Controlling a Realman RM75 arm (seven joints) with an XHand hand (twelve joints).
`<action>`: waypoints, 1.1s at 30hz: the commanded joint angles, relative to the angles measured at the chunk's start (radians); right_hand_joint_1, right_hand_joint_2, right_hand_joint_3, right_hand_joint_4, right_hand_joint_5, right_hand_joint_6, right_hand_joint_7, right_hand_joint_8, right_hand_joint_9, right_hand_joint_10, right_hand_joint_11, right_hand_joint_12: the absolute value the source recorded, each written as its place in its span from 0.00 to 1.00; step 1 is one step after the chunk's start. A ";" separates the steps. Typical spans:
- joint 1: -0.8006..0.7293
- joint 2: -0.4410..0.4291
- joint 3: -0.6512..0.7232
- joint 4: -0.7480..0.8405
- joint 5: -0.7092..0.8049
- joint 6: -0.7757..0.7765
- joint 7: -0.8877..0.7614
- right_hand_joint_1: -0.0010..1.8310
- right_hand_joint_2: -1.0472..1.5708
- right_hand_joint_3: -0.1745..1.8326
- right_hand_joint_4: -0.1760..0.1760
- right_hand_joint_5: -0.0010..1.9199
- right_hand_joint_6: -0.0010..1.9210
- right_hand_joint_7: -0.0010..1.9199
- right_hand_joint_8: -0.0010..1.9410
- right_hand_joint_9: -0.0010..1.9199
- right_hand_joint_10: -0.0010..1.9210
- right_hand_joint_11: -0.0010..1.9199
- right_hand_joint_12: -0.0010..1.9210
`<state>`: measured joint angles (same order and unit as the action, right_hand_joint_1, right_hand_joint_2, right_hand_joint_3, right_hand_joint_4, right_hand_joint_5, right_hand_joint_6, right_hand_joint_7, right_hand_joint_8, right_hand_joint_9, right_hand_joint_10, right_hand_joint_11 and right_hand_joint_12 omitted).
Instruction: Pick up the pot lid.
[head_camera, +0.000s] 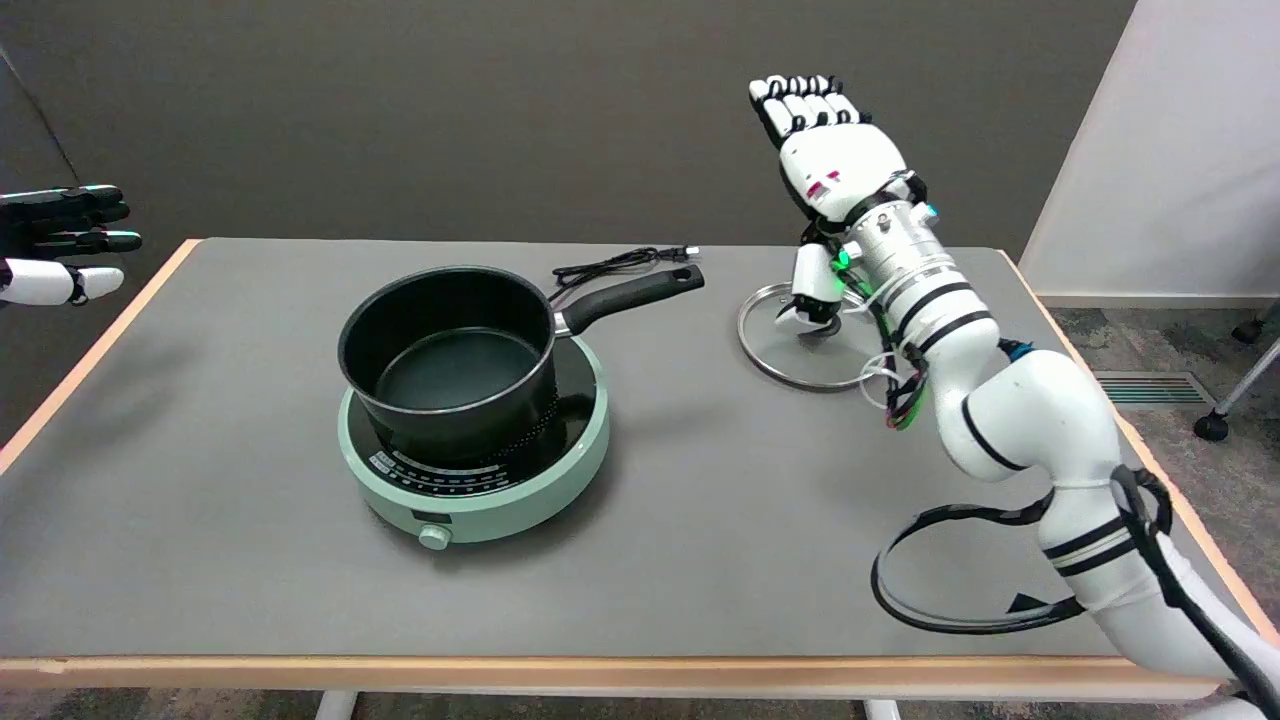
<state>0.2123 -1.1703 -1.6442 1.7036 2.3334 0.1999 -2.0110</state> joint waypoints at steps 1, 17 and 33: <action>0.006 0.028 0.194 -0.125 0.007 -0.258 0.074 0.68 0.04 0.78 0.36 0.01 0.01 0.01 0.01 0.01 0.01 0.01 0.01; 0.020 0.019 0.381 -0.290 0.006 -0.588 0.088 0.67 0.05 0.82 0.48 0.01 0.01 0.01 0.01 0.01 0.01 0.01 0.01; 0.070 0.030 0.575 -0.523 0.112 -0.885 0.099 0.67 0.03 0.93 0.68 0.00 0.00 0.00 0.00 0.00 0.00 0.00 0.00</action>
<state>0.2407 -1.1473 -1.2607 1.3985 2.3414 -0.3881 -1.9256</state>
